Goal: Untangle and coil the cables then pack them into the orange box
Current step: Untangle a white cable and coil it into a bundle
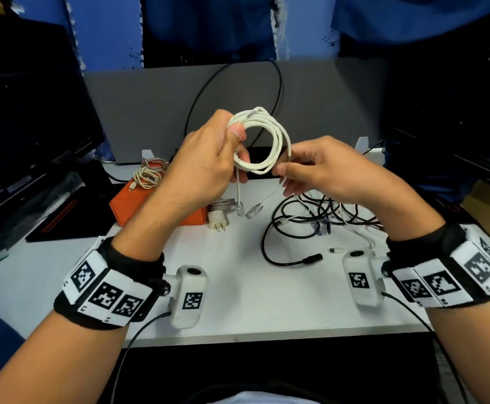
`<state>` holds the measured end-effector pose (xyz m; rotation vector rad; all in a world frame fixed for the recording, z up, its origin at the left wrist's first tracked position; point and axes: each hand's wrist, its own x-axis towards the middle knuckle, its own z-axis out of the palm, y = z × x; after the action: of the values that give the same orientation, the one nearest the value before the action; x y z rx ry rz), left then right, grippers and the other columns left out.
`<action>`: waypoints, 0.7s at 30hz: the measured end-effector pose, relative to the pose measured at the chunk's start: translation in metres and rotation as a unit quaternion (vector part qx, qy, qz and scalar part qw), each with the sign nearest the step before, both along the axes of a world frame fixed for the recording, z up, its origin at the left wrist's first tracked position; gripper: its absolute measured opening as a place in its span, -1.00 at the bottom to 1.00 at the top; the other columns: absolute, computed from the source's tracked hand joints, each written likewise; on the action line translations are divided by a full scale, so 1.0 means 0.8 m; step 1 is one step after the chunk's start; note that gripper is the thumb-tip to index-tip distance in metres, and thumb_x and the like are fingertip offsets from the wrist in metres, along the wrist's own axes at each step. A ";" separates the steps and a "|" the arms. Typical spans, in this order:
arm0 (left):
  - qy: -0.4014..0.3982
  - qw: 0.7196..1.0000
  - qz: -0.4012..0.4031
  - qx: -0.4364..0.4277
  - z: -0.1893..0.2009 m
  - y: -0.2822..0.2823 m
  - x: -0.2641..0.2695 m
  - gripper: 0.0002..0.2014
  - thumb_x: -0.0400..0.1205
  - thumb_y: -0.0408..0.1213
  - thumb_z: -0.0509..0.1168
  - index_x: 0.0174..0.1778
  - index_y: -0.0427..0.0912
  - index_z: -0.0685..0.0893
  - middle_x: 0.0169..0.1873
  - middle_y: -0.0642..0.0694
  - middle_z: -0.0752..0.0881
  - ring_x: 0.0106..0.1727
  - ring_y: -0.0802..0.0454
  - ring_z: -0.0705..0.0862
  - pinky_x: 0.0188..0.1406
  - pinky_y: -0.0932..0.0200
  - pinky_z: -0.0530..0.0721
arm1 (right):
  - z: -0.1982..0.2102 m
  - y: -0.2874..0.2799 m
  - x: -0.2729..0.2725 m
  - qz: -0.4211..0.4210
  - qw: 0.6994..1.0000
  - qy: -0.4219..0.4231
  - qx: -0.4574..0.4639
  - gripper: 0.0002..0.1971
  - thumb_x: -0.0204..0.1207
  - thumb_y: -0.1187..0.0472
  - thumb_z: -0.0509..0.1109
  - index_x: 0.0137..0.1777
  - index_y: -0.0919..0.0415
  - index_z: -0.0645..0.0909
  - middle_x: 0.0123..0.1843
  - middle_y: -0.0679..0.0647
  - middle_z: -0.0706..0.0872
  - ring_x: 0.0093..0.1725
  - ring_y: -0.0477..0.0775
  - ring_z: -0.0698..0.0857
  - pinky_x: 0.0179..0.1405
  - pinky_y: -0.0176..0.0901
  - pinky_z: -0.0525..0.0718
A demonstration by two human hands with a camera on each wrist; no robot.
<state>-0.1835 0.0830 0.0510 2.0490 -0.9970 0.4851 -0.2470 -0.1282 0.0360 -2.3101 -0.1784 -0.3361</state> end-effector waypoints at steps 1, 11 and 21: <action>-0.002 1.000 0.001 0.001 -0.001 0.000 0.000 -0.73 0.89 -0.09 0.01 0.06 -0.15 0.52 -0.25 0.01 0.79 -0.31 0.26 0.74 -0.35 0.42 0.54 | 0.000 0.001 0.001 -0.005 1.000 0.003 0.025 -0.85 0.73 0.20 0.42 0.06 0.25 0.78 -0.15 0.13 0.86 -0.14 0.11 0.90 0.05 0.12 0.87; -0.001 1.000 -0.031 0.004 0.006 -0.002 -0.012 -0.72 0.89 -0.09 0.01 0.05 -0.16 0.52 -0.25 0.00 0.77 -0.37 0.18 0.78 -0.42 0.35 0.61 | 0.007 0.006 0.007 -0.032 0.896 -0.184 0.404 -0.89 0.73 0.25 0.40 0.00 0.24 0.72 -0.22 0.06 0.81 -0.26 0.00 0.86 -0.23 -0.26 0.79; -0.038 0.996 0.033 -0.073 -0.005 -0.011 -0.008 -0.74 0.88 -0.08 0.06 0.03 -0.15 0.54 -0.27 -0.02 0.76 -0.26 0.11 0.71 -0.40 0.24 0.59 | -0.013 0.066 0.003 0.060 0.835 -0.009 0.547 -0.74 0.82 0.05 0.23 0.13 0.06 0.75 -0.13 -0.05 0.88 -0.17 -0.13 0.81 -0.09 -0.25 0.69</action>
<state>-0.1896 0.0744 0.0474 1.9490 -0.9136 0.6561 -0.2444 -0.0758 0.0259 -1.1469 -0.0943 -0.2837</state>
